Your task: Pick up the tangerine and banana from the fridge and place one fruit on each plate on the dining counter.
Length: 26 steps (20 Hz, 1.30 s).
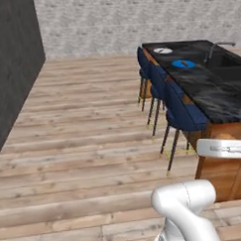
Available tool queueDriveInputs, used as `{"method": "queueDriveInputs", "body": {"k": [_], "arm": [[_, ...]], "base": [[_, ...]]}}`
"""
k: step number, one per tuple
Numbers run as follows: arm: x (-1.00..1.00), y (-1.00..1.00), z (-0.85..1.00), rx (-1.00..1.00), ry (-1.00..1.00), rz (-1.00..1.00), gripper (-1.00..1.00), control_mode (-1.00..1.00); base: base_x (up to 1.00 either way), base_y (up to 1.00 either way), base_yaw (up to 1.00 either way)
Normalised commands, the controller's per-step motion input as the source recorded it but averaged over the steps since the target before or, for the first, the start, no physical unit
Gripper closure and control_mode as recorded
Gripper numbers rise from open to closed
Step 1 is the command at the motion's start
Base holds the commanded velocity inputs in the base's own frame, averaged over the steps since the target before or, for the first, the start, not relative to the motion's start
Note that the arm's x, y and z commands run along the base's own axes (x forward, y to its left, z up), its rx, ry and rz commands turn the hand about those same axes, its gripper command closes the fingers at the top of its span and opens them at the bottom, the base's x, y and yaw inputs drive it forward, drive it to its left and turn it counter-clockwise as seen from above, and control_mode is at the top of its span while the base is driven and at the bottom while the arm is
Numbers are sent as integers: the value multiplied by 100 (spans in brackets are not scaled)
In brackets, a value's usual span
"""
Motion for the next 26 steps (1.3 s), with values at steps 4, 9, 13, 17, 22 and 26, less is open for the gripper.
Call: {"method": "queueDriveInputs", "body": {"k": [4,9,13,17,22,26], "arm": [[0,0,0,0,0,0,100,100],[0,0,0,0,0,0,100,100],[0,0,0,0,0,0,100,100],[0,0,0,0,0,0,100,100],[0,0,0,0,0,0,100,100],[0,0,0,0,0,0,100,100]], "base": [[78,79,-51],[82,80,-51],[89,87,-48],[92,90,-45],[92,90,-45],[91,91,-44]]}}
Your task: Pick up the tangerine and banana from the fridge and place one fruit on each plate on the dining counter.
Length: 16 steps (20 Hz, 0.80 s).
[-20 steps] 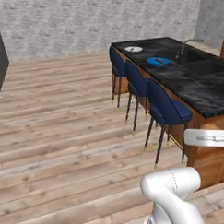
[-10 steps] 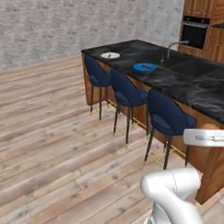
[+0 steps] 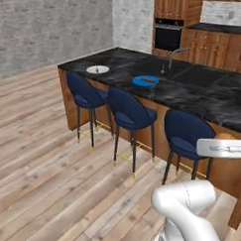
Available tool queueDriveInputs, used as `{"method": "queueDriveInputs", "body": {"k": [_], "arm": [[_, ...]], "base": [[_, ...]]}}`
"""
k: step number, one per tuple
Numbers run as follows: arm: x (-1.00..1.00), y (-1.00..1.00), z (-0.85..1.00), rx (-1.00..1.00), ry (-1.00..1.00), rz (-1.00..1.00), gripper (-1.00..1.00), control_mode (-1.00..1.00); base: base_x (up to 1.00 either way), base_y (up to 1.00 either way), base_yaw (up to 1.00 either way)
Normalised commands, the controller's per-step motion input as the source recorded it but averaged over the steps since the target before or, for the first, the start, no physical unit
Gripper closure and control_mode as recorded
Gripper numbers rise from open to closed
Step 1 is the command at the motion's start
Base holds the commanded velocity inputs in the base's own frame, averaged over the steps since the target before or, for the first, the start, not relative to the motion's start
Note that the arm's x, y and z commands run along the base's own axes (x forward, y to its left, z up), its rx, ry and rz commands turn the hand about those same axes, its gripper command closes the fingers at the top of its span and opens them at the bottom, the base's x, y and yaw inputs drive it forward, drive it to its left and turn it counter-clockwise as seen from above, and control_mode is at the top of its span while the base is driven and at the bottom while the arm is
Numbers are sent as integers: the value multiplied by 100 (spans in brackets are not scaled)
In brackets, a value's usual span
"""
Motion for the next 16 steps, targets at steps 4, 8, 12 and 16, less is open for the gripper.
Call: {"method": "queueDriveInputs", "body": {"k": [4,8,12,16], "arm": [[0,0,0,0,0,0,100,100],[0,0,0,0,0,0,100,100],[0,0,0,0,0,0,100,100],[0,0,0,0,0,0,100,100]], "base": [[88,95,-42],[87,98,-41],[84,100,-35],[83,100,-32]]}}
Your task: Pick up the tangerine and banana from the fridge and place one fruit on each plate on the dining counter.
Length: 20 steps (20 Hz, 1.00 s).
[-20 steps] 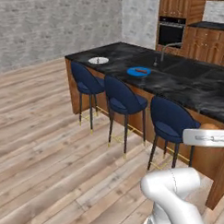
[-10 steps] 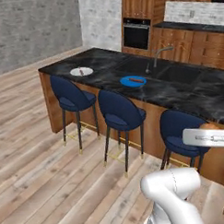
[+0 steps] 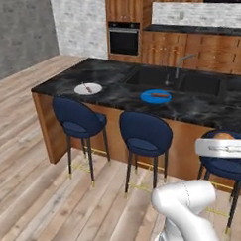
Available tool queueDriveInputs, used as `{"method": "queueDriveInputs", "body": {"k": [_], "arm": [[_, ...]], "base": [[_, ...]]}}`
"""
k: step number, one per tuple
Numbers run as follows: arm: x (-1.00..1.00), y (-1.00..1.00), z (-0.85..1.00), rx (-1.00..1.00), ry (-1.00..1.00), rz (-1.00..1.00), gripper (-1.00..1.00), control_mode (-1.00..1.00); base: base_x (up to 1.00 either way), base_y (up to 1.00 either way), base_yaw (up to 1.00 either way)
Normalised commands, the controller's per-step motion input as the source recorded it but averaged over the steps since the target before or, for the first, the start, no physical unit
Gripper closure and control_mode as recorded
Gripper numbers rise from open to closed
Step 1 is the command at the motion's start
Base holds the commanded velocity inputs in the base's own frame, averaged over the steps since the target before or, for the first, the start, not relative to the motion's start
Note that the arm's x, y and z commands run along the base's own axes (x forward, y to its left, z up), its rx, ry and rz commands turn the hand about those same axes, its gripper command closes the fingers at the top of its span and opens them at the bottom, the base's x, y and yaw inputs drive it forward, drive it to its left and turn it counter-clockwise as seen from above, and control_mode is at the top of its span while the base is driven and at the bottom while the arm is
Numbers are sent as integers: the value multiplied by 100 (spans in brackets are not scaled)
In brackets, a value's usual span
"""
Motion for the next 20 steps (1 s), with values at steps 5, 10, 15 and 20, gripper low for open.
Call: {"method": "queueDriveInputs", "body": {"k": [5,10,15,20], "arm": [[0,0,0,0,0,0,100,100],[0,0,0,0,0,0,100,100],[0,0,0,0,0,0,100,100],[0,0,0,0,0,0,100,100]], "base": [[85,100,-34],[86,100,-34],[85,97,-42],[90,86,-49]]}}
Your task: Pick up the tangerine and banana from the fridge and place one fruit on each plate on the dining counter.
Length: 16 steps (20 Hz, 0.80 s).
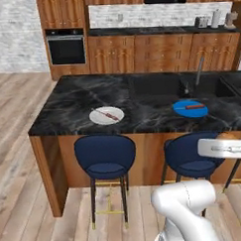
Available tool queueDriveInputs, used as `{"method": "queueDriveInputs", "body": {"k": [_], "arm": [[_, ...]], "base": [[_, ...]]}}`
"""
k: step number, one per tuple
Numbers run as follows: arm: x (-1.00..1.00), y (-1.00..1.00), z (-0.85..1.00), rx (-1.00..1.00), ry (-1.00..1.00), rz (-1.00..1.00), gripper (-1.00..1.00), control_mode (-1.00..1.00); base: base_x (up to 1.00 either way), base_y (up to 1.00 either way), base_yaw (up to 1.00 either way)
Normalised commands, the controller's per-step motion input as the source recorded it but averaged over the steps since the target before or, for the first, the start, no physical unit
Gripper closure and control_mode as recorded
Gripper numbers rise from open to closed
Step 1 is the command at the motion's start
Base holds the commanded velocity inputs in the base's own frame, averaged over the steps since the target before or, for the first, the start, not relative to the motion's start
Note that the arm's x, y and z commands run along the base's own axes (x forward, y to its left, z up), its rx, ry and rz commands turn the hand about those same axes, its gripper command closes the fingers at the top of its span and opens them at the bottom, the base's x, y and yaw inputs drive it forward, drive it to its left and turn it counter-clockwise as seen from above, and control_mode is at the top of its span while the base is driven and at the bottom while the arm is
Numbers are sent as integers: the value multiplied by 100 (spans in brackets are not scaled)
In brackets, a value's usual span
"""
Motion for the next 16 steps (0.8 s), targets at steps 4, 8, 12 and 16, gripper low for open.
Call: {"method": "queueDriveInputs", "body": {"k": [4,8,12,16], "arm": [[0,0,0,0,0,0,100,100],[0,0,0,0,0,0,100,100],[0,0,0,0,0,0,100,100],[0,0,0,0,0,0,100,100]], "base": [[91,79,-46],[97,25,-35],[100,4,-21],[100,3,-13]]}}
